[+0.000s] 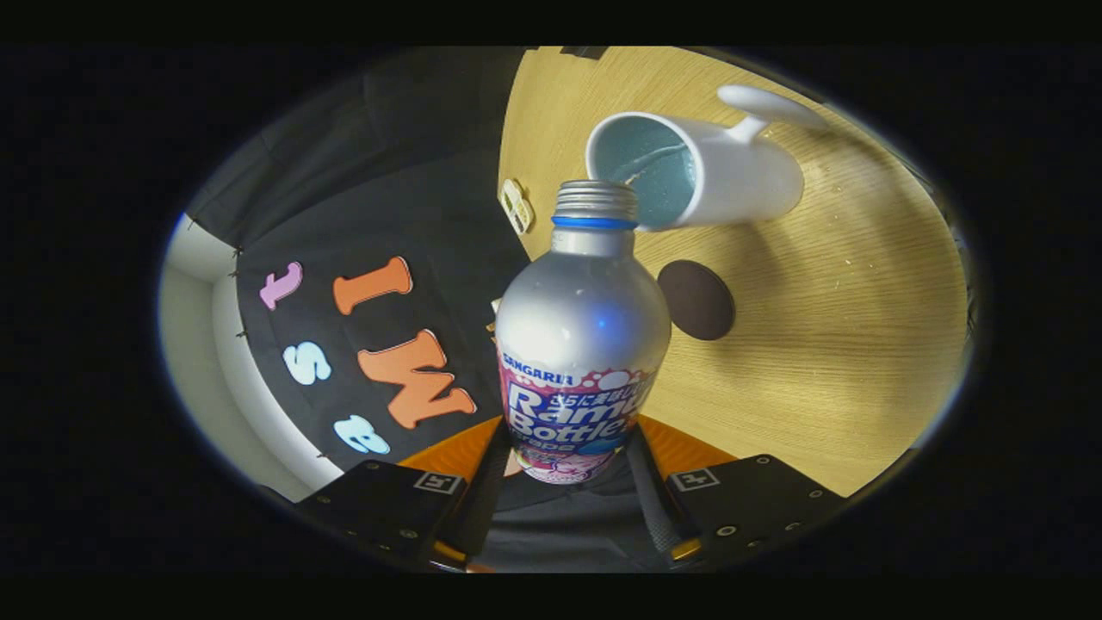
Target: Take the bottle from table, then pour the juice into the cup, finally place the bottle on the coaster
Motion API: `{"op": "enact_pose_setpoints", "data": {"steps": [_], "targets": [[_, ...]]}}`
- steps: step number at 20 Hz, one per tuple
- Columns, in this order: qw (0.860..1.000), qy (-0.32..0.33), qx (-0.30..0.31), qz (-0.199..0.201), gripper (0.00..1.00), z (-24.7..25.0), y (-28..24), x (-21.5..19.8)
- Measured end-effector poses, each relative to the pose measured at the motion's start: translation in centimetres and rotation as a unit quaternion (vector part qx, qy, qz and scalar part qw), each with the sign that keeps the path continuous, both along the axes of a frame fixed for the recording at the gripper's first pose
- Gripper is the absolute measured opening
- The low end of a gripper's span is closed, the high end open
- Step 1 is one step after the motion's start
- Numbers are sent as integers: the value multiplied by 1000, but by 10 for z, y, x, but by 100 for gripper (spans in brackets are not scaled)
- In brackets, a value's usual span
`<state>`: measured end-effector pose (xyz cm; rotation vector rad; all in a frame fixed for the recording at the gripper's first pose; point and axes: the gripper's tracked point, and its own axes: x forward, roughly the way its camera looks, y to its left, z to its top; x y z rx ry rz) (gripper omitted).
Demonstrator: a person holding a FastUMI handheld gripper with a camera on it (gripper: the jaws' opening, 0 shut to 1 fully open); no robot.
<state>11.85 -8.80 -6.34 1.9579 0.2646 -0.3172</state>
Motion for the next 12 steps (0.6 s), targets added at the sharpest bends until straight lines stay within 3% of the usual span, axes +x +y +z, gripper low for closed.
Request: {"op": "enact_pose_setpoints", "data": {"steps": [12], "targets": [[1000,16,22,-8,72,1,-3,0]]}}
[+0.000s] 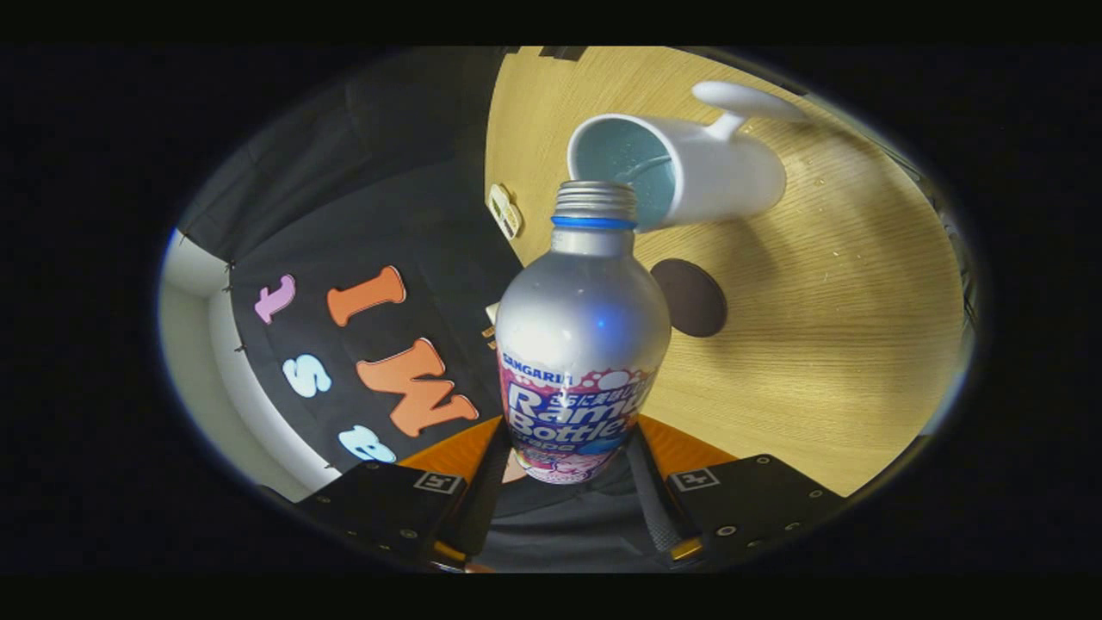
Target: Take the bottle from table, then pour the juice into the cup, finally place the bottle on the coaster
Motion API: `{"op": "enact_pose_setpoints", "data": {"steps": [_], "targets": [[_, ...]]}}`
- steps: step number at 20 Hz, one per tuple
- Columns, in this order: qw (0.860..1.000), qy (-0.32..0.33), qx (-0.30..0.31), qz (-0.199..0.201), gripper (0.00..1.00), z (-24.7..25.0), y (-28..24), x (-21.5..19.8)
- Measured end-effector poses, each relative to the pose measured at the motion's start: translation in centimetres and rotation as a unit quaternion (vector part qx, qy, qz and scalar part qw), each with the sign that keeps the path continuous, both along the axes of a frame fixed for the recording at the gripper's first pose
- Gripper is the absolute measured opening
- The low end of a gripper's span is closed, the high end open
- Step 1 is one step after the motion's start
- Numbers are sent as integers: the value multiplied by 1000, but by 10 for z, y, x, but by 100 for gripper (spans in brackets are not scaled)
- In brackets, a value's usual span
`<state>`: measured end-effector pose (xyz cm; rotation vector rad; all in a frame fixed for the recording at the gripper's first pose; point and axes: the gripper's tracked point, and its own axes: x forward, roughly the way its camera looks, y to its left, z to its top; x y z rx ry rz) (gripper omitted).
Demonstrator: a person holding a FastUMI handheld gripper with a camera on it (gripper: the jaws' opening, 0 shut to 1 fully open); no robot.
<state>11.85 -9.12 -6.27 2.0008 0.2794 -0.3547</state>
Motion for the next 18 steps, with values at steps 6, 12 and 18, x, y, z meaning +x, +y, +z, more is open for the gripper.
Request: {"op": "enact_pose_setpoints", "data": {"steps": [6,12,18], "targets": [[1000,8,14,-2,72,1,-1,1],[1000,-3,21,-8,72,7,-6,0],[999,-3,41,-23,72,16,-15,9]]}}
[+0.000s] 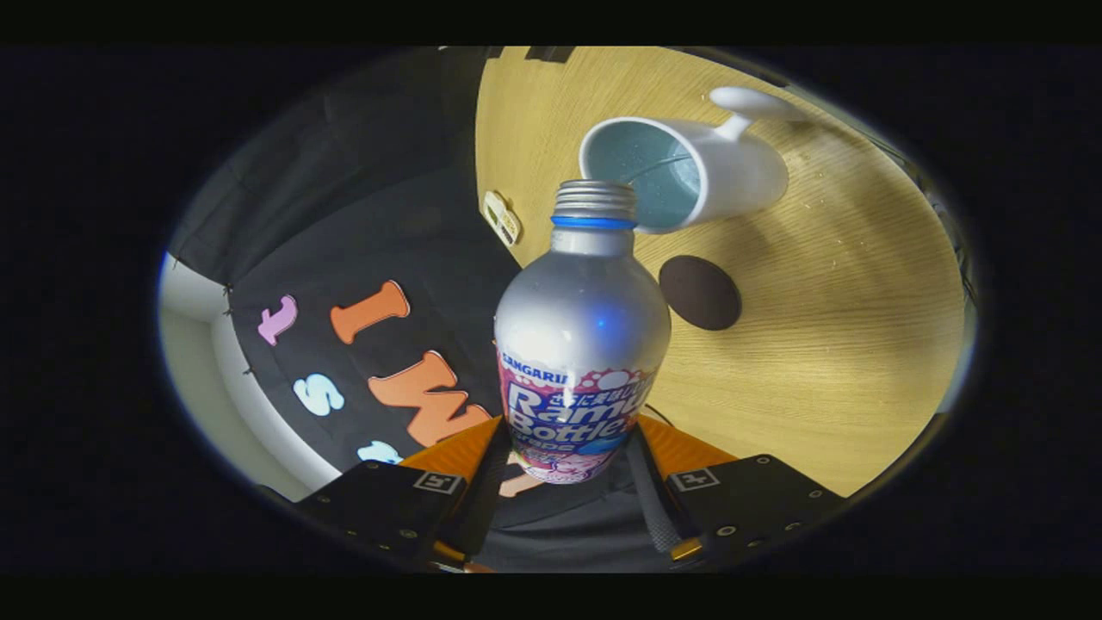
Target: Take the bottle from table, then pour the juice into the cup, finally place the bottle on the coaster
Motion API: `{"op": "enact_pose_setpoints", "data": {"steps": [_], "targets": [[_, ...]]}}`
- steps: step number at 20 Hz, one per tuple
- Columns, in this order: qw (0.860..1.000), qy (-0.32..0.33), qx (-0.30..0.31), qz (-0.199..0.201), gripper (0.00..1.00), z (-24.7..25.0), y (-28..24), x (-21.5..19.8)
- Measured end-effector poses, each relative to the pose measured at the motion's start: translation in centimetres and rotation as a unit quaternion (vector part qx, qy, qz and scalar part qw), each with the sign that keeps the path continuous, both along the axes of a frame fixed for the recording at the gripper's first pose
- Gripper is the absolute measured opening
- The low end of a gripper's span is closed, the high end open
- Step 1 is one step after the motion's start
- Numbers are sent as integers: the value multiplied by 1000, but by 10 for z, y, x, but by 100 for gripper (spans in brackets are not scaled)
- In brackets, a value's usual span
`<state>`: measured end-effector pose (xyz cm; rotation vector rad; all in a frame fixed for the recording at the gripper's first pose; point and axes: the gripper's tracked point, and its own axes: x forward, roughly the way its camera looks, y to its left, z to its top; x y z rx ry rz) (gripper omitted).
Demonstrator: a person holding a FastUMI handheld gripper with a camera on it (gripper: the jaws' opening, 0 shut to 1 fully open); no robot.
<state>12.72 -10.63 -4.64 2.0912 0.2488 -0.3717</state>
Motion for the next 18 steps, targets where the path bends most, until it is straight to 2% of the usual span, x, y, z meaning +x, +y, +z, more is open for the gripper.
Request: {"op": "enact_pose_setpoints", "data": {"steps": [18], "targets": [[999,-12,40,-17,73,9,-5,6]]}}
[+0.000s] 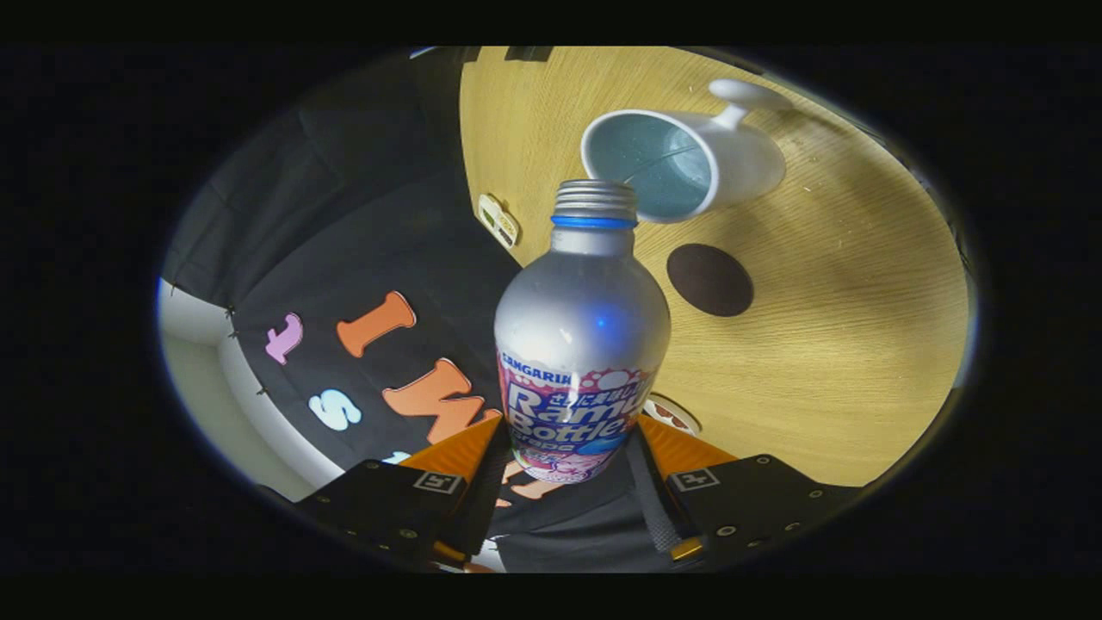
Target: Take the bottle from table, then pour the juice into the cup, finally place the bottle on the coaster
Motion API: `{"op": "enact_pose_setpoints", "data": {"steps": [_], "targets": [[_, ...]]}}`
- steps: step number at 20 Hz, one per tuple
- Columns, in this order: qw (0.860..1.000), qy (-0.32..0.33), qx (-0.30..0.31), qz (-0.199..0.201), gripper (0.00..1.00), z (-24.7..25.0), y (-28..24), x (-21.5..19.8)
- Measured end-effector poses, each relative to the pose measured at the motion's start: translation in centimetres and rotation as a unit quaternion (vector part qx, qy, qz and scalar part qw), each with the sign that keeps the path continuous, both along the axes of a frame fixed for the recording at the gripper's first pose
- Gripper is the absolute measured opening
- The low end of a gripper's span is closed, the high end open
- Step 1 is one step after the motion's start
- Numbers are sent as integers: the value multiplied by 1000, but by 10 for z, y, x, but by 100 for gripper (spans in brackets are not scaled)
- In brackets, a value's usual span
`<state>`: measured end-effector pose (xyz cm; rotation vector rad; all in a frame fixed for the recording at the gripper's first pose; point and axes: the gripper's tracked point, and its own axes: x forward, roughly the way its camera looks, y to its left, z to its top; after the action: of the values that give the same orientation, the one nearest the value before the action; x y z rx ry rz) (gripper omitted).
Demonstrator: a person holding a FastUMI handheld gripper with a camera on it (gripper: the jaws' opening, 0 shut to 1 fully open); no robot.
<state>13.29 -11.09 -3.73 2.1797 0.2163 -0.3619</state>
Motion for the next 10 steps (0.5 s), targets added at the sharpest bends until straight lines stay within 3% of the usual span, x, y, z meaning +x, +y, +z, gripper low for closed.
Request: {"op": "enact_pose_setpoints", "data": {"steps": [10], "targets": [[1000,-3,27,-14,72,4,-6,1]]}}
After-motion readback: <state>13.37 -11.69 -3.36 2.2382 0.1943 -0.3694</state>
